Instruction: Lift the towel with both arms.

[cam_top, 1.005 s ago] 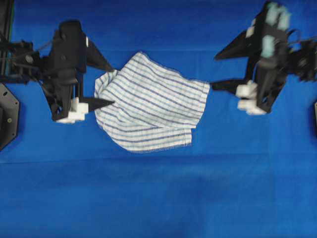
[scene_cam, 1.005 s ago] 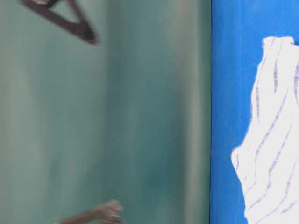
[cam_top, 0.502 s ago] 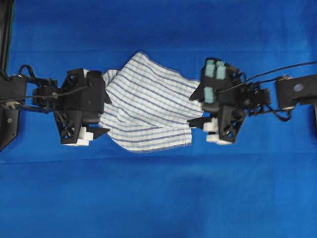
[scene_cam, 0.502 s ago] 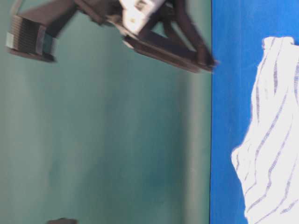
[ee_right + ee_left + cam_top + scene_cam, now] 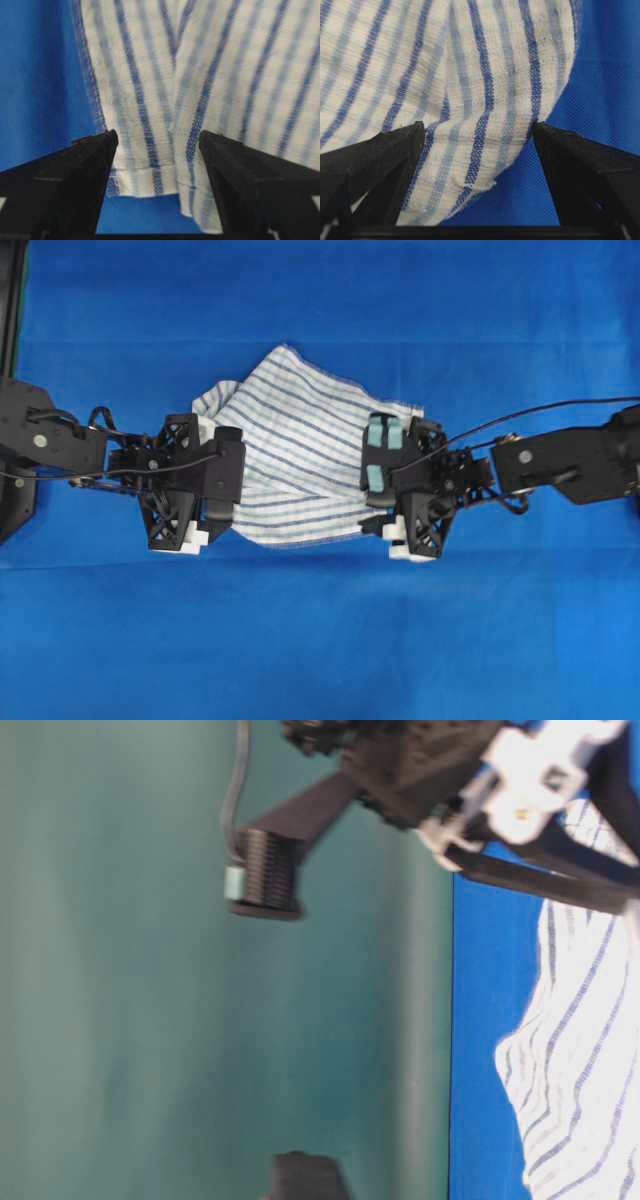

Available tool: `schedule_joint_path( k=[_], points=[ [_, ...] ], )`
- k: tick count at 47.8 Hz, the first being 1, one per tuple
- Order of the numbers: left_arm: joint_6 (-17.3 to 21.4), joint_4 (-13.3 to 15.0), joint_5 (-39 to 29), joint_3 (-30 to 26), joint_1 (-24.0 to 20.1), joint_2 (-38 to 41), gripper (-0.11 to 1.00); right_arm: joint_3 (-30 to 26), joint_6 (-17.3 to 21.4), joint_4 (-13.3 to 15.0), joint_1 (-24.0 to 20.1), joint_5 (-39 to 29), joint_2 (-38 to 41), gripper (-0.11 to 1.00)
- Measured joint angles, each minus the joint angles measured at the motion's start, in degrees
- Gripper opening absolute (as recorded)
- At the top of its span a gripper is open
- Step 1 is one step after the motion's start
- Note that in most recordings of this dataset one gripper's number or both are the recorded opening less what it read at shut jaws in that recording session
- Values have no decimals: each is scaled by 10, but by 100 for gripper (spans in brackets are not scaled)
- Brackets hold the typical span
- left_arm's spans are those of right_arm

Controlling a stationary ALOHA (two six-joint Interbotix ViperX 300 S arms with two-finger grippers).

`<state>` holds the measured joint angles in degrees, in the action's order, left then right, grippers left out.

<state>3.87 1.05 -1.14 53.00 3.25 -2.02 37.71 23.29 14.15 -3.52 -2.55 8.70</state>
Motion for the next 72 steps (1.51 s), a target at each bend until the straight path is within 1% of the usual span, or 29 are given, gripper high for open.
schedule_joint_path(
  k=[6, 15, 17, 20, 22, 23, 24, 28, 30, 31, 32, 34, 36, 37, 46, 52, 57, 65, 72],
  points=[
    [0, 0, 4, 0, 1, 14, 92, -4, 1, -8, -1, 7, 25, 67],
    [1, 0, 5, -1, 1, 15, 91, -10, 1, -9, -1, 9, 33, 67],
    [1, 0, 6, -1, 1, 15, 90, -10, 1, -9, -1, 9, 33, 67],
    [1, 0, 6, -1, 1, 16, 86, -11, 0, -9, -1, 9, 33, 65],
    [1, 0, 6, -3, 1, 16, 80, -11, 1, -9, -1, 9, 34, 61],
    [1, 0, 5, -3, 1, 16, 76, -11, 0, -9, -1, 9, 35, 57],
    [1, 0, 6, -3, 1, 16, 71, -11, -2, -9, 0, 9, 35, 50],
    [1, 1, 6, -4, 1, 17, 46, -13, -6, -8, 0, 9, 37, 26],
    [1, 1, 5, -4, 2, 17, 34, -13, -8, -8, 0, 8, 36, 12],
    [1, 0, 6, -4, 1, 17, 28, -13, -8, -8, 0, 9, 37, 7],
    [1, 1, 6, -4, 2, 17, 23, -13, -8, -8, 0, 9, 37, 4],
    [4, 1, 5, -4, 1, 17, 12, -14, -8, -8, 1, 10, 38, 4],
    [3, 1, 6, -4, 1, 17, 5, -13, -8, -8, 1, 11, 40, 4],
    [3, 1, 6, -4, 1, 17, 4, -13, -8, -7, 1, 11, 41, 4],
    [-1, 1, -10, -6, 2, 8, 5, -17, -4, -6, 1, 11, 46, 4],
    [-8, 1, -42, -16, 2, -29, 5, -18, 1, -6, 2, -14, 26, 4],
    [-18, 1, -76, -29, 1, -67, 5, -20, 1, -6, 2, -50, -14, 4],
    [-45, 1, -138, -56, 2, -141, 5, -33, 0, -6, 4, -111, -91, 4],
    [-55, 1, -195, -84, 2, -203, 5, -42, -4, -6, 11, -156, -158, 4]
  ],
)
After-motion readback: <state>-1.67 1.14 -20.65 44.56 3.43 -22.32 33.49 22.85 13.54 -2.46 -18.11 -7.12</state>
